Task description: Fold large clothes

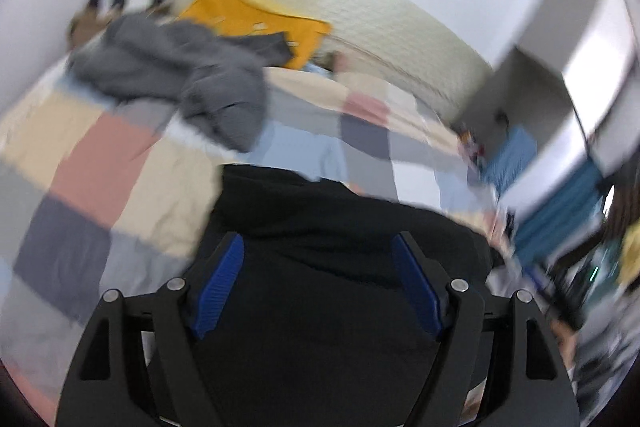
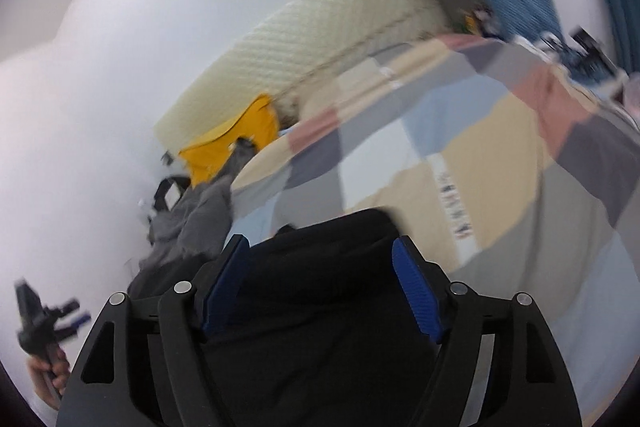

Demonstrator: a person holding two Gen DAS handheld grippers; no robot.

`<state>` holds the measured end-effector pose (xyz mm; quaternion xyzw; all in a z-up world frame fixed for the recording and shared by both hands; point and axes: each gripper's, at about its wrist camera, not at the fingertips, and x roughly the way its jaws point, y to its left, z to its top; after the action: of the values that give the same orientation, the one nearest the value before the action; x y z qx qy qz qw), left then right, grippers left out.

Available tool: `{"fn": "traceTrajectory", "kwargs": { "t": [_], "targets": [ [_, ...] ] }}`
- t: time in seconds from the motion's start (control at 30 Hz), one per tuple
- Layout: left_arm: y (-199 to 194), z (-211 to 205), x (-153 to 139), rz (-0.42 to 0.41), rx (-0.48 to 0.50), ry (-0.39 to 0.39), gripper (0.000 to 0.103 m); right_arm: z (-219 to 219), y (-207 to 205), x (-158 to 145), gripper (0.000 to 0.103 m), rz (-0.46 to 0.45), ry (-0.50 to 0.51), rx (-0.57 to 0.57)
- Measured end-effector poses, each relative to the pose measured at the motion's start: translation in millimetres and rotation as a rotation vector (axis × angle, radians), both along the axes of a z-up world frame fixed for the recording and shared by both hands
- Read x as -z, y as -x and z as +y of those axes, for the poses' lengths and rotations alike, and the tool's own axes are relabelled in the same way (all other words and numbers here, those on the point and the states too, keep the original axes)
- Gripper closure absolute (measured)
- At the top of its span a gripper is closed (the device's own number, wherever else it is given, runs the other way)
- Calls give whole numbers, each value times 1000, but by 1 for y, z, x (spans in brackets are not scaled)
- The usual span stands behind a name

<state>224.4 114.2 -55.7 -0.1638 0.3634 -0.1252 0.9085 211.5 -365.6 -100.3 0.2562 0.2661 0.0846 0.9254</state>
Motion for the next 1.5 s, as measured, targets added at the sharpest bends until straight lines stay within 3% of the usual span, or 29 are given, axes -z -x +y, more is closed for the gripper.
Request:
{"fn": "traceTrajectory", "kwargs": {
  "t": [0.07,0.27,0.33,0.43,0.87,1.1,1.27,1.5],
  "targets": [
    [-6,-39,8,-10,56,-50,26,28,-4,2,18,0,33,-41],
    [-44,-109,56,34,110,-143,26,106,-25,34,18,56,174,-164],
    [-51,-119,70,33,106,-194,26,123,-37,45,17,74,248,-186],
    [-61,-119,85,42,87,-181,26,133,-51,53,13,66,349,-172],
    [-107,-128,106,43,56,-278,25,142,-122,77,0,149,380,-146],
    [-123,-130,120,44,53,-339,24,139,-146,90,0,197,344,-149],
    [-128,-131,127,47,61,-354,23,141,-149,95,0,188,348,-142],
    [-118,-117,112,-14,47,-450,23,133,-135,80,1,165,361,-191]
  ]
}}
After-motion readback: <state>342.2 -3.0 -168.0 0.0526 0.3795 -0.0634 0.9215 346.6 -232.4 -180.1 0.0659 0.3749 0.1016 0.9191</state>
